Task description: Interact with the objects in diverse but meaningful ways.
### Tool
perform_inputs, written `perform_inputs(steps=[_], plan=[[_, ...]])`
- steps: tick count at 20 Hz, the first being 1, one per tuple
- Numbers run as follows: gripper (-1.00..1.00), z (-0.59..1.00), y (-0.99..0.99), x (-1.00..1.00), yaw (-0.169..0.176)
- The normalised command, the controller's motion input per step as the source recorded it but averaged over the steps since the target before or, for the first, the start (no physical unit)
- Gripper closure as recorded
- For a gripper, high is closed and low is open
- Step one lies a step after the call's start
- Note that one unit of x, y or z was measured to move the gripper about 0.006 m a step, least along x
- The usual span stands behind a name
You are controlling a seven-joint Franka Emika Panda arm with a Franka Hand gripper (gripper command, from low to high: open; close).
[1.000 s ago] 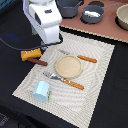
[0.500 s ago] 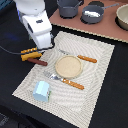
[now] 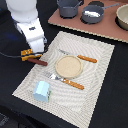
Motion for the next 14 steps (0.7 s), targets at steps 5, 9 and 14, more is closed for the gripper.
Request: perform_inputs(steps=[5, 9, 14], plan=[[-1.0, -0.17, 0.06, -0.09, 0.0], [-1.0, -0.16, 0.09, -0.06, 0.0], [1.0, -0.18, 0.1, -0.08, 0.0]])
